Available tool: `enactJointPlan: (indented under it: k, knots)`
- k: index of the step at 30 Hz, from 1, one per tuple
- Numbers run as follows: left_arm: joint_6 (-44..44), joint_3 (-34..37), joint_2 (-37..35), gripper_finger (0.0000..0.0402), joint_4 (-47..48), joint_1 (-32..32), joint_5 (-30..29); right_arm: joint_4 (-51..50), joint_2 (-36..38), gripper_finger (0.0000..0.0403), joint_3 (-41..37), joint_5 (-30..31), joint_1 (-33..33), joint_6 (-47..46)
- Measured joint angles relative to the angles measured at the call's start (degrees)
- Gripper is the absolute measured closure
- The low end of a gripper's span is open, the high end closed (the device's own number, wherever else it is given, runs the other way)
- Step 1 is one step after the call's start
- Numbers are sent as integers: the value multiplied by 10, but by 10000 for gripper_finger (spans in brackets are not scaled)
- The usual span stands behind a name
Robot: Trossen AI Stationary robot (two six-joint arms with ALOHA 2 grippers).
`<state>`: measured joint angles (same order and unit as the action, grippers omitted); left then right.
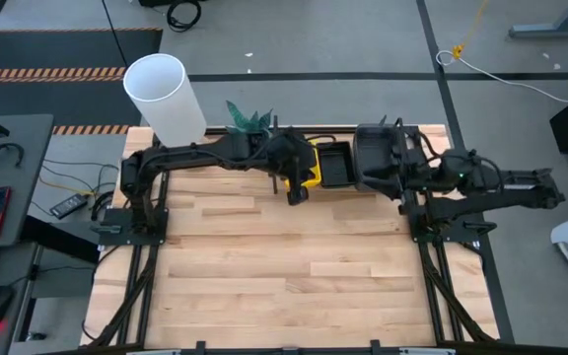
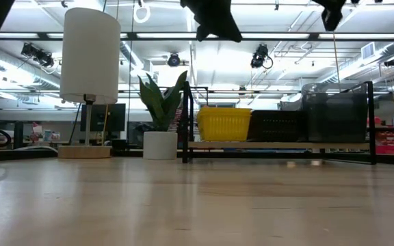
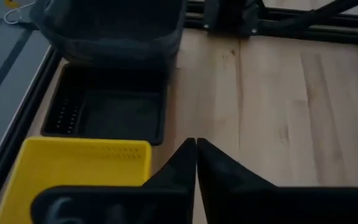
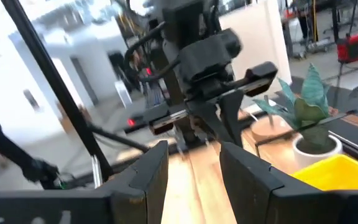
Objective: Stack baskets on shelf by color
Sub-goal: Return to Home Position
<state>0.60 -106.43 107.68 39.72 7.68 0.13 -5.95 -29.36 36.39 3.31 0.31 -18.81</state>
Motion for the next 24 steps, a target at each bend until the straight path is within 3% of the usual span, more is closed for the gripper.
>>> enactJointPlan:
  k: [6,13,17,24]
  knots:
    - [0,0,0,396,1,-10,2,131,60,253,-111,0,0,-45]
    - [0,0,-2,390,29,-12,2,211,105,253,-200,-3,0,-87]
    - [0,0,-3,396,46,-18,2,200,140,253,-217,-21,0,-96]
    - [-8,0,-30,388,64,-22,3,140,242,253,-236,0,0,-84]
